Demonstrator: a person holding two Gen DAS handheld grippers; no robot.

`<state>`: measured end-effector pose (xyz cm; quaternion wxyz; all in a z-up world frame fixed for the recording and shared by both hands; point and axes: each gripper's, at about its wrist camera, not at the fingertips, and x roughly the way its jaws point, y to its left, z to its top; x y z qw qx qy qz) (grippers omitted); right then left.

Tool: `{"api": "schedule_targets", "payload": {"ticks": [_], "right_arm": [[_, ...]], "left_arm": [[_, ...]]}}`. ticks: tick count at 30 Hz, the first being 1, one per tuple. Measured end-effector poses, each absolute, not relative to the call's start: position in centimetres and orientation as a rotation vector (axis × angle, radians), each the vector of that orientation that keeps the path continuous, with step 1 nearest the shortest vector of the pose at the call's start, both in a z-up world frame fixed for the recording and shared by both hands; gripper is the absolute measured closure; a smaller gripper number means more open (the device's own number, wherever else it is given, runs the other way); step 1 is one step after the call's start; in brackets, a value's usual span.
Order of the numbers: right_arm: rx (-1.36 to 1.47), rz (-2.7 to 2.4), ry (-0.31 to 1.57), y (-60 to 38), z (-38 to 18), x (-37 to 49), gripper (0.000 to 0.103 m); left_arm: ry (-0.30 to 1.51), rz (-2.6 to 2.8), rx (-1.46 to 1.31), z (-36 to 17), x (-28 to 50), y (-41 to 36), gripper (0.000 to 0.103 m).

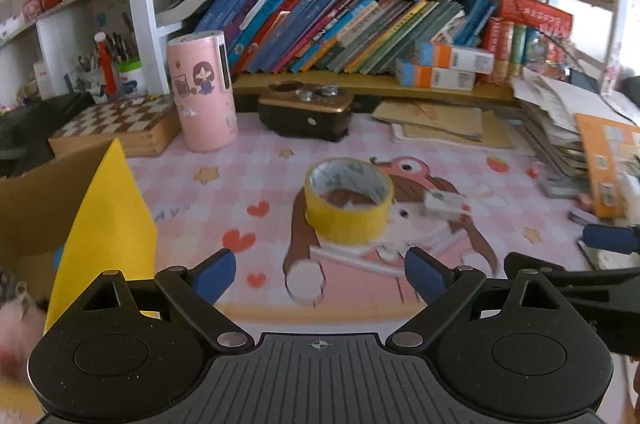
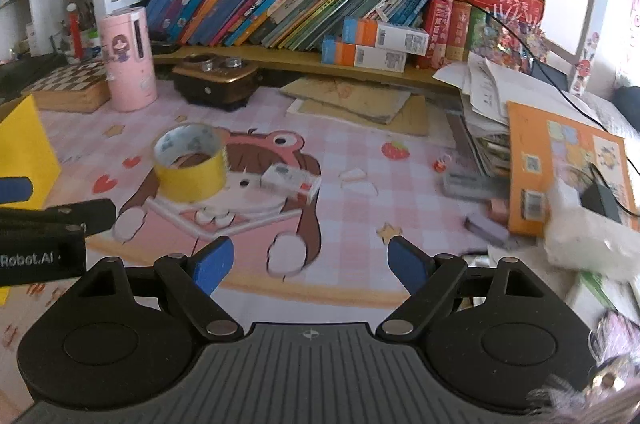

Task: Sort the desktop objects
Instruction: 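Move both open tools across the desk toward the tape roll and card box, then grasp the yellow tape roll with the left tool while the right tool grasps the white card box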

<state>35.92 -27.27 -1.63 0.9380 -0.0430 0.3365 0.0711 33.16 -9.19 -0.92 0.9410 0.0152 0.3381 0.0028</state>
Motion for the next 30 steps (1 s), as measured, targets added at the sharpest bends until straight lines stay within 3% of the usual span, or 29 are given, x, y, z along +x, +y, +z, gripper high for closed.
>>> {"api": "schedule_targets", "payload": {"ticks": [22, 30], "right_arm": [[-0.088, 0.178, 0.694, -25.9, -6.4, 45.7, 0.021], [-0.098, 0.178, 0.719, -24.7, -7.5, 46.8, 0.022]], "left_arm": [[0.770, -0.038, 0.055, -6.0, 46.0, -11.4, 0.009], [0.788, -0.047, 0.039, -7.3, 47.3, -11.1, 0.016]]}}
